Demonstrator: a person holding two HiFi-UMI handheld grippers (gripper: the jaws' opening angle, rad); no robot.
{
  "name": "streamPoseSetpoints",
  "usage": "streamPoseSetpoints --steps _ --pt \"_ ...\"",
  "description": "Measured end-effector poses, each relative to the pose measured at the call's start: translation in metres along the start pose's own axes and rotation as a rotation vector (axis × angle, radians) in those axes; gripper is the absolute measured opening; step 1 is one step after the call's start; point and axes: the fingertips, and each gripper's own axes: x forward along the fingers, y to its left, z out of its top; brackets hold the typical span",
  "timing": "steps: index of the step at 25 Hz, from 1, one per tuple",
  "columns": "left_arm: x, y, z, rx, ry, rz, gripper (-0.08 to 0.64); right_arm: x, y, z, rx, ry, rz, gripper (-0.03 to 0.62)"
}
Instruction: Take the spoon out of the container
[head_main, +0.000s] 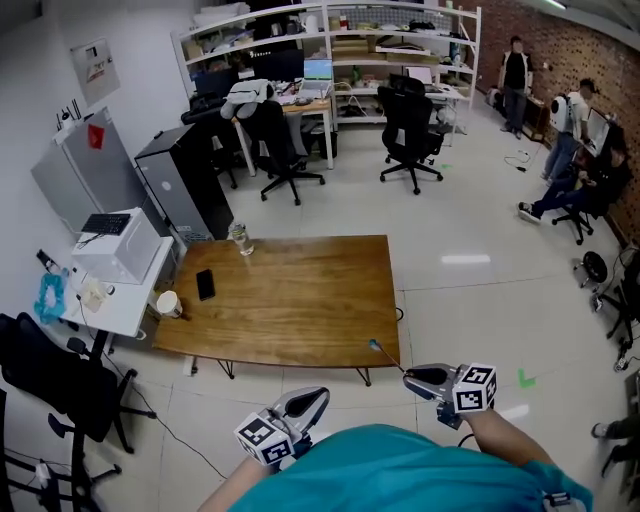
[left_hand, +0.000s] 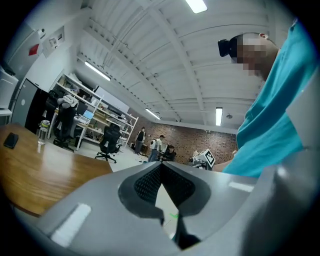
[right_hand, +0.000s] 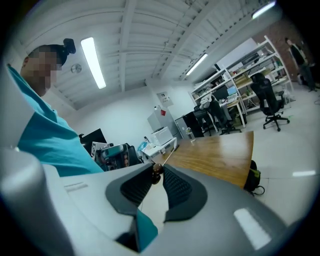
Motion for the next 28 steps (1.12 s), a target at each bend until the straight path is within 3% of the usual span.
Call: streamPoseSetpoints --steps 7,12,16,20,24,28 --pt "0.126 -0.096 -0.042 -0.033 -0.006 0.012 0.0 -0.151 -0.026 -0.017 -0.04 -0.029 -0.013 0.067" --pt "0.196 -0.138 -0.071 -0.041 0.055 -0.013 0.0 -0.227 -0.053 -0.016 -0.048 -0.031 -0.031 0.067" --pt "0.204 -0.144 -0.061 -0.023 0.058 -0.029 0.0 -0.237 -0.053 -0.012 -0.029 -0.054 -0.037 0.069" --pt "0.18 -0.14 -0.056 -0.011 0.057 -0.05 0.0 -0.218 -0.035 -0.009 0.003 -0.103 -0.036 0.069" --pt "0.157 -0.121 -0.061 -0.001 0.041 -0.074 0.0 -0.191 -0.028 -0.027 -0.03 -0.085 -0.054 0.069" --pt "0.147 -0.108 -0.053 0.001 0.029 -0.095 0.0 -0.171 -0.027 -0.02 -0.052 -0.085 -0.078 0.067"
